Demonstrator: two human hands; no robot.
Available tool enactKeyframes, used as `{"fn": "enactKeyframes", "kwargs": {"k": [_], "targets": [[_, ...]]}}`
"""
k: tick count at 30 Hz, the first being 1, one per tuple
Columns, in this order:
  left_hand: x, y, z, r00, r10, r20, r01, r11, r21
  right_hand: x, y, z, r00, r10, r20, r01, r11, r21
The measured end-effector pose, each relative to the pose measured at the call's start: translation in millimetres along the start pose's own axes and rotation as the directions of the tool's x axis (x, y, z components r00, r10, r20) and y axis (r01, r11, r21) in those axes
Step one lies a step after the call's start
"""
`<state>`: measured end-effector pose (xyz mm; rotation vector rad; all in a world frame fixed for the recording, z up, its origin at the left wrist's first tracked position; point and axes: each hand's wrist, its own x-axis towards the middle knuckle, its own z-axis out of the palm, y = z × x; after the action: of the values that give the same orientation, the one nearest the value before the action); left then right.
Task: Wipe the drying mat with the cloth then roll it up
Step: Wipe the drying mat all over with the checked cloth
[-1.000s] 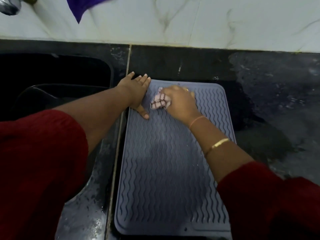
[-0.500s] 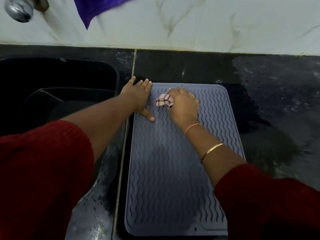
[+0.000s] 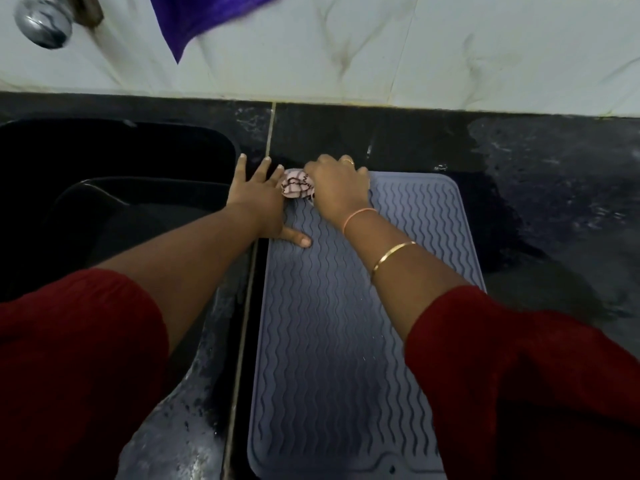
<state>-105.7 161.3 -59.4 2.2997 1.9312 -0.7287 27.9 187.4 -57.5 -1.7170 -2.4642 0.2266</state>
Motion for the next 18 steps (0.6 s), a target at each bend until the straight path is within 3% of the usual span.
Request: {"fn": "enactKeyframes", "kwargs": {"k": [5,11,12,15,16,18], "targets": [[-2,-1,2,1.0,-0.02,-0.002,0.02,0.998,-0.055,-6,18,-11,0.976,0.217,0.024,-0.217,0.976,-0.004],[-1,0,1,1.0,-0.015,0.018,0.017,0.997,-0.074,-2,23,-20,0.904,0.424,0.05,-0.427,0.896,0.125],[-1,0,-1,1.0,-0.015,0.024,0.016,0.998,-0.062,0,13,-19,0.921,0.388,0.032,-0.388,0.911,0.14],[0,2,-6,0.998,-0.006,0.062,0.008,1.0,-0.023,-4,-16,-4,0.996,0.066,0.056,-0.072,0.991,0.109],[-1,3,-8,0.997,-0.01,0.077,0.011,1.0,-0.018,-7,-18,-2,0.998,0.028,0.05,-0.033,0.994,0.104],[-2,3,-10,0.996,-0.023,0.084,0.024,1.0,-0.012,-10,-5,-2,0.996,0.087,-0.014,-0.086,0.993,0.077]]}}
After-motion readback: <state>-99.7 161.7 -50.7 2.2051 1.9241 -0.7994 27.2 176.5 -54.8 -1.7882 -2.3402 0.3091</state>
